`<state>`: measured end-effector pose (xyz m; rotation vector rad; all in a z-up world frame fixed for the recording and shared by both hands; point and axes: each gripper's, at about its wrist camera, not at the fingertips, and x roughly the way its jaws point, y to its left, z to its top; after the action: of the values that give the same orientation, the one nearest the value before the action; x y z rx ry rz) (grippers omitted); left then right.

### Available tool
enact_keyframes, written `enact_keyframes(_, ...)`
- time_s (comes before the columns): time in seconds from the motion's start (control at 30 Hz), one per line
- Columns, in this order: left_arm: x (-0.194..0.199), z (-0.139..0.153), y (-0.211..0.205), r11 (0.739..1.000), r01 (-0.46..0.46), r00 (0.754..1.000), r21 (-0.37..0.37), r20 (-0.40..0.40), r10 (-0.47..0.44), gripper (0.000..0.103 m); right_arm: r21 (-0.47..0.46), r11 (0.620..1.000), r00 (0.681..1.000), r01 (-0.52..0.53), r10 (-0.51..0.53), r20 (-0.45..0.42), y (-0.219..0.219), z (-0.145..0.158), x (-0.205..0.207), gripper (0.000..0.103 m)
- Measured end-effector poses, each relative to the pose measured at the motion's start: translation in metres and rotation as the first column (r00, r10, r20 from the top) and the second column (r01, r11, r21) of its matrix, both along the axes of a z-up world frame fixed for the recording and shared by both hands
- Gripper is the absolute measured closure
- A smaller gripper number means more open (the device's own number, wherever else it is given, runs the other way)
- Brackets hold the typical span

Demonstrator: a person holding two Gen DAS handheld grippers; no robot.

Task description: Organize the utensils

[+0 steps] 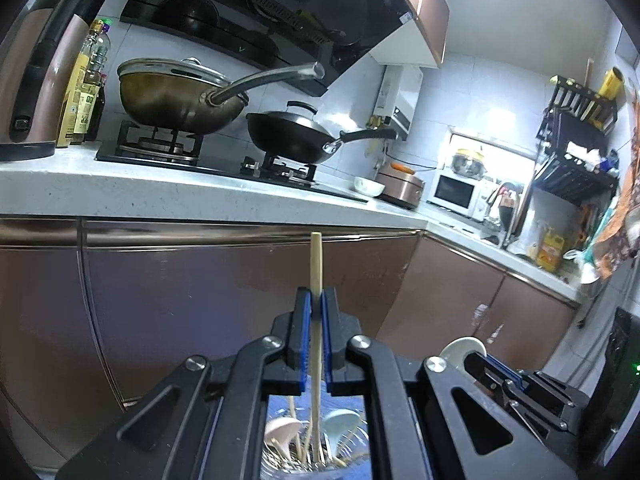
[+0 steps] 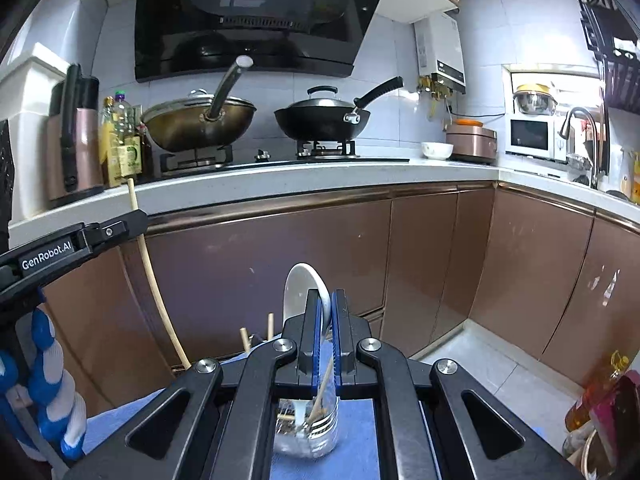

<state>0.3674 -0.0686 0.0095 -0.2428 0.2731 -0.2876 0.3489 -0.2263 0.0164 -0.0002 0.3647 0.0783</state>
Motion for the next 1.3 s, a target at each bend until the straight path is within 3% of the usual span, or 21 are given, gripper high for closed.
enact_keyframes(0.43,0.039,-0.053,-0.030,0.999,-0.036,0.999,0.015,-0.014,0.036,0.098,-0.105,0.993,0.999,0.048,-0.048,0.003,0.005,-0.043,0.041,0.098)
enact_keyframes(0.63,0.047,-0.087,-0.042,0.997,-0.061,0.998,0.035,-0.027,0.062,0.098,-0.100,0.993,0.998,0.064,-0.065,-0.005,0.004,-0.065,0.049,0.098)
enact_keyframes(0.77,0.050,-0.102,-0.043,0.998,-0.047,0.997,0.034,-0.061,0.049,0.096,-0.084,0.994,0.997,0.068,-0.069,-0.018,0.001,-0.079,0.048,0.092)
enact_keyframes(0.93,0.044,-0.103,-0.036,0.999,-0.023,0.996,0.023,-0.083,0.024,0.061,-0.052,0.996,0.997,0.071,-0.072,-0.018,-0.004,-0.079,0.038,0.074)
enact_keyframes(1.13,0.014,-0.081,-0.020,0.999,-0.044,0.997,0.021,-0.057,0.045,0.049,-0.034,0.996,0.996,0.083,-0.083,0.017,-0.005,-0.057,0.008,0.068)
enact_keyframes(1.3,-0.032,-0.059,-0.005,0.993,-0.083,0.996,0.080,-0.032,0.085,0.040,-0.009,0.995,0.994,0.100,-0.100,0.044,-0.008,-0.037,-0.030,0.057)
